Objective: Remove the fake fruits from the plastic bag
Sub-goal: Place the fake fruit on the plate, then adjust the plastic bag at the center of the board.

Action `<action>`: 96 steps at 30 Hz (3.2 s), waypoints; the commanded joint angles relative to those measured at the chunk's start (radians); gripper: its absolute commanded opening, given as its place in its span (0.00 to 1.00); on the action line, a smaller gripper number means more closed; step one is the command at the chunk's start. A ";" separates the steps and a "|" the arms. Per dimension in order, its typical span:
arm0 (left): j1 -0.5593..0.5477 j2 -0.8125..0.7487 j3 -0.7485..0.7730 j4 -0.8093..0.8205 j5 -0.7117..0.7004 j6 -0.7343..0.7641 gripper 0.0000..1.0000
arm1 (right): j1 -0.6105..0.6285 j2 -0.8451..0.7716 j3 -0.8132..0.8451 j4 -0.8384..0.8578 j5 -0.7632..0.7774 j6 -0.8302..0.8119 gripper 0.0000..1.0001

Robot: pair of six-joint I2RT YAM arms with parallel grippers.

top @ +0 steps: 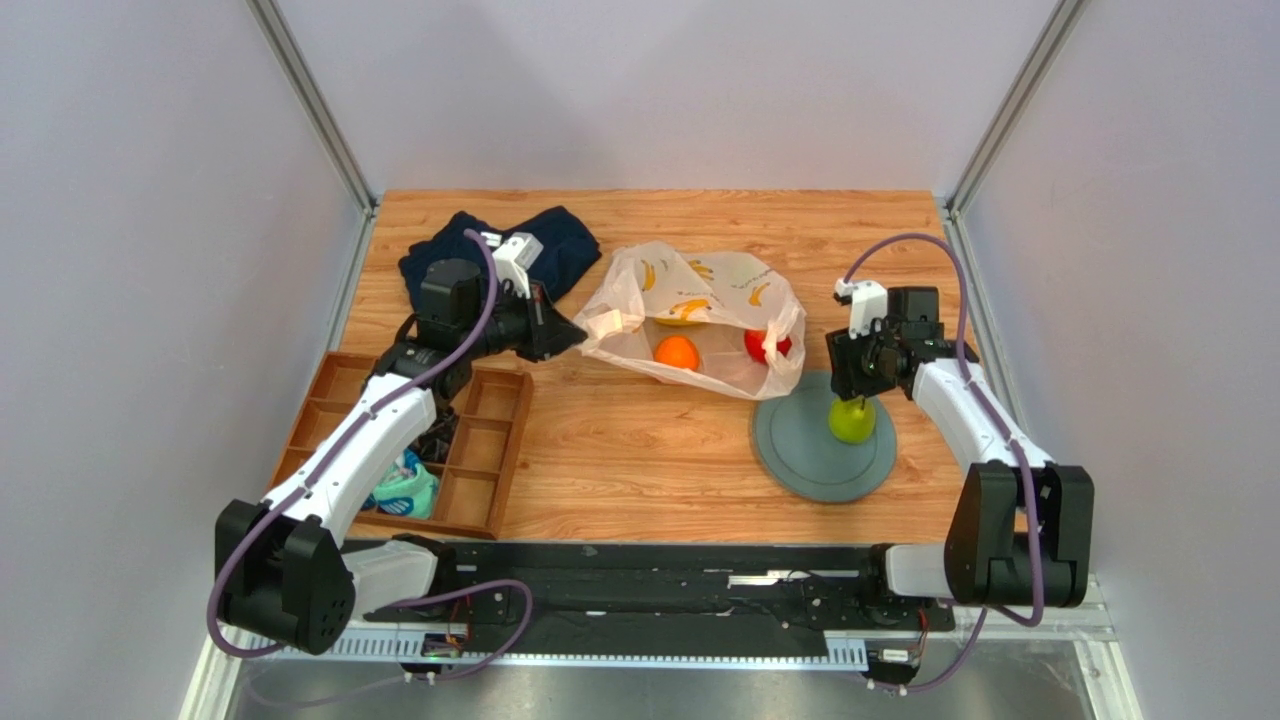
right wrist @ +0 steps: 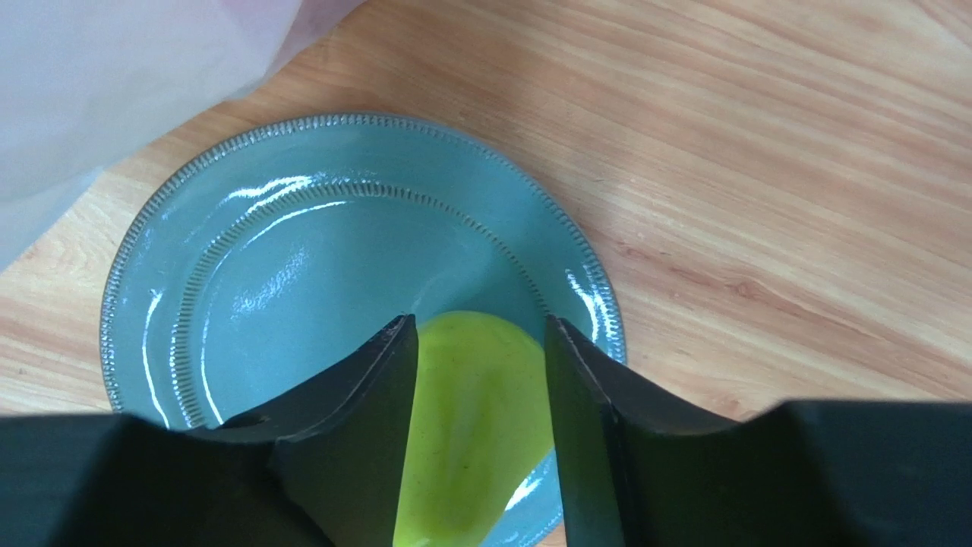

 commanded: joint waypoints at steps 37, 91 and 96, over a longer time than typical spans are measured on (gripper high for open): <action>0.006 -0.128 -0.005 -0.004 0.084 0.062 0.00 | 0.583 0.207 0.399 -0.035 0.128 0.125 0.18; -0.106 0.198 0.243 0.111 0.041 -0.205 0.00 | 0.395 0.579 0.821 -0.373 0.156 -0.451 0.62; -0.113 0.209 0.242 0.111 0.043 -0.200 0.00 | 0.373 0.644 0.845 -0.405 0.198 -0.477 0.67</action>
